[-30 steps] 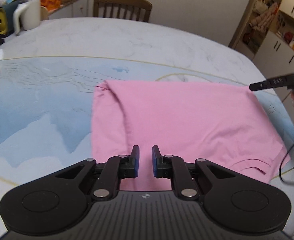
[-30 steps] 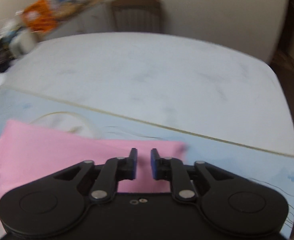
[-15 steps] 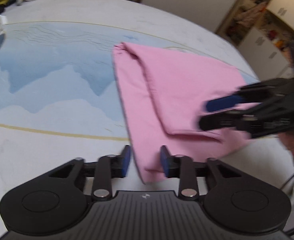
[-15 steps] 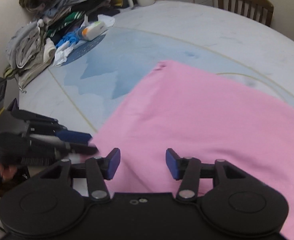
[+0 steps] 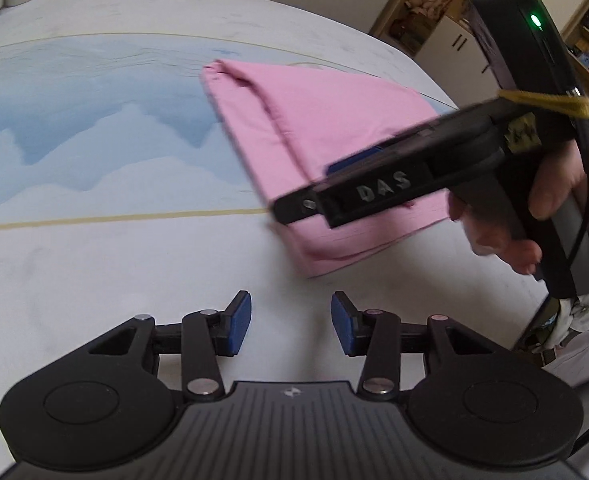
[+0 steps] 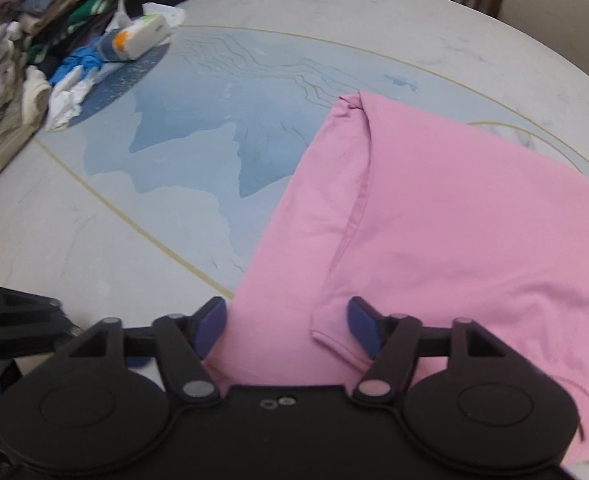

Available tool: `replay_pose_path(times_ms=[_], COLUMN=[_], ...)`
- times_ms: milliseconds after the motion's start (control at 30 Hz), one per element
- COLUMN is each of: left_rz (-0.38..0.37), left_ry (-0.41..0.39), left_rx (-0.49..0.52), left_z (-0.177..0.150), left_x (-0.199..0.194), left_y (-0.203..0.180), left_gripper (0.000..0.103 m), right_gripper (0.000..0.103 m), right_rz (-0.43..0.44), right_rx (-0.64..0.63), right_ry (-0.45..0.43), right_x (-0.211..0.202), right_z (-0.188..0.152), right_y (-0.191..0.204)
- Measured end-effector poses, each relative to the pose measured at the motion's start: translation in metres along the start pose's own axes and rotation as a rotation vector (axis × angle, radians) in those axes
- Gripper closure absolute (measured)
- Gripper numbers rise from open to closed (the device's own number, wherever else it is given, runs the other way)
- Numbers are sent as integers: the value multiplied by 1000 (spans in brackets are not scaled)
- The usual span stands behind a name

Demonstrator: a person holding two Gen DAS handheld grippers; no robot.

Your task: Fold clothes

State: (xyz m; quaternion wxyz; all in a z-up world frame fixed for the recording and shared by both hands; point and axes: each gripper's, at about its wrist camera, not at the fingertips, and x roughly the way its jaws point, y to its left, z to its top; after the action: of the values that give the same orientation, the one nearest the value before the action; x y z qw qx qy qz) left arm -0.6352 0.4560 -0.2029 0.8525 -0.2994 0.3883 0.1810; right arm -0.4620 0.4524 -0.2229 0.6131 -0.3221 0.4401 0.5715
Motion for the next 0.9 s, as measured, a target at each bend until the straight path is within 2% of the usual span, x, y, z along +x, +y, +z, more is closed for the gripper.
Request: replay_pose_path(times_ms=[133, 367, 567, 600, 633, 667, 733, 767, 900], left_rz=[3, -16, -35, -53, -73, -103, -158, -161, -45], left_ry=[-27, -76, -117, -119, -121, -127, -138, -131, -98], left_rx=[-19, -32, -46, -66, -94, -153, -267, -304, -353], left_z=[8, 33, 56, 65, 75, 84, 104, 112, 139], left_x=[-3, 4, 12, 19, 26, 33, 48, 56, 90], left_y=[15, 24, 31, 30, 29, 31, 35, 35, 29], left_gripper=[60, 60, 60, 57, 51, 48, 35, 33, 34], right_gripper=[0, 0, 0, 0, 0, 0, 0, 0, 0], right_rz=[-85, -167, -118, -110, -102, -96, -81, -75, -35], right_rx=[-53, -15, 26, 29, 33, 37, 40, 36, 23], right_ry=[-7, -15, -50, -58, -66, -68, -71, -72, -83], right_x=[3, -3, -26, -31, -35, -39, -44, -45, -46], right_z=[-7, -6, -3, -3, -4, -5, -7, -8, -11], right_y=[14, 2, -15, -19, -23, -27, -34, -37, -48])
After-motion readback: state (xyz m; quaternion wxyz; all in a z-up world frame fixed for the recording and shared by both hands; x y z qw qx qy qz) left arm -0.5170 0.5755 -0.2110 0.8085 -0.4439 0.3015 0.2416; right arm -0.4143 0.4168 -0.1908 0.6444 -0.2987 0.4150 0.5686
